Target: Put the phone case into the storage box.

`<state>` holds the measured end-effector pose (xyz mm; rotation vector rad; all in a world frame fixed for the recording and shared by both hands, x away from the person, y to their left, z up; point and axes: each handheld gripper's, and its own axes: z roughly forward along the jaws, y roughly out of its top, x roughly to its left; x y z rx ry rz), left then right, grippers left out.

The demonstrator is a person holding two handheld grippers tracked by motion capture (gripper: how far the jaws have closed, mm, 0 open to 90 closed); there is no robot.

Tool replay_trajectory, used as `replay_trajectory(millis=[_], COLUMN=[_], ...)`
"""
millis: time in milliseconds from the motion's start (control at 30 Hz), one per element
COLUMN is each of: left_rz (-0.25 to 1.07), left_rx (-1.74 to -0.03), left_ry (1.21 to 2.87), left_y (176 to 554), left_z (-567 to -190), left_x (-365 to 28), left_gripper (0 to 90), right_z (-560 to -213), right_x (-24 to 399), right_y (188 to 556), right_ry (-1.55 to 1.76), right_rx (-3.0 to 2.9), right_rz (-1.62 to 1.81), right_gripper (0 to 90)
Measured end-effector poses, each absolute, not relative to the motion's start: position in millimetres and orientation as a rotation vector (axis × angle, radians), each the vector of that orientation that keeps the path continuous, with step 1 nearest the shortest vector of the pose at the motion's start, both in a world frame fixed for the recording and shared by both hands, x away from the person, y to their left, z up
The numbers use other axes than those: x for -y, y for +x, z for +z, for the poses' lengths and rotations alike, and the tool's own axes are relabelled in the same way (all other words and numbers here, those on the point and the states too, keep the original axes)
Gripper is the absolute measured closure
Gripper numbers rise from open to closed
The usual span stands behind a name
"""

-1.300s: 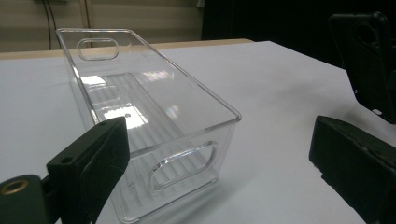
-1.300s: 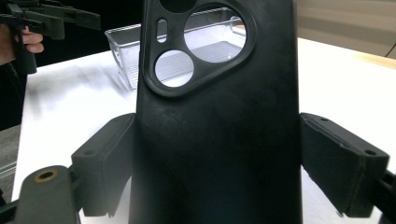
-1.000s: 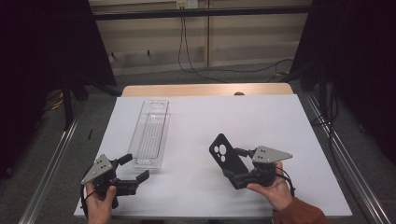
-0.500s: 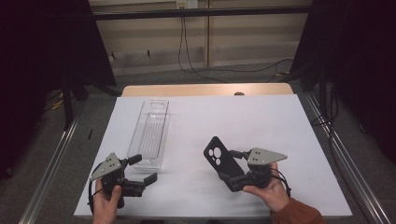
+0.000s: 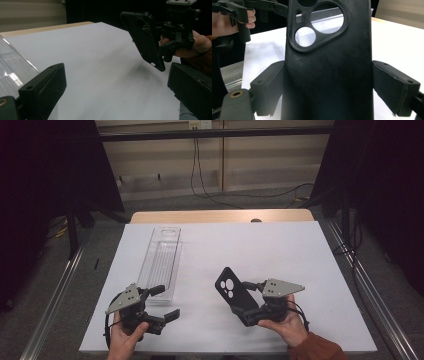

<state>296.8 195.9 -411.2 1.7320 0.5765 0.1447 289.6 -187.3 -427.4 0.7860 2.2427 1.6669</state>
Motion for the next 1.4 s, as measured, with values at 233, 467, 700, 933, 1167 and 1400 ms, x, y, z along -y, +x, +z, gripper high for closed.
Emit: replay_trajectory(millis=[233, 467, 700, 933, 1167, 1400], left_rz=[0.088, 0.063, 0.079, 0.082, 0.085, 0.066], left_rx=[-0.541, -0.521, -0.5, -0.454, -0.406, -0.346], left_ry=[1.732, 1.727, 1.739, 1.745, 1.751, 1.745], left_y=[301, 308, 313, 324, 338, 353], left_z=[-410, -406, -400, -393, -379, -374], left_x=[-186, -180, -172, -158, -145, -130], left_gripper=[1.9, 1.9, 2.5, 1.8, 1.8, 3.2], right_z=[-427, -424, -419, -413, -408, -414], right_x=[182, 181, 183, 181, 180, 178], right_y=[290, 292, 295, 301, 308, 311], right_ry=[0.766, 0.751, 0.749, 0.737, 0.719, 0.709], right_rx=[-2.257, -2.251, -2.239, -2.233, -2.213, -2.238], right_rz=[1.675, 1.685, 1.681, 1.681, 1.709, 1.699], right_gripper=[14.4, 14.4, 14.4, 14.4, 14.4, 14.4])
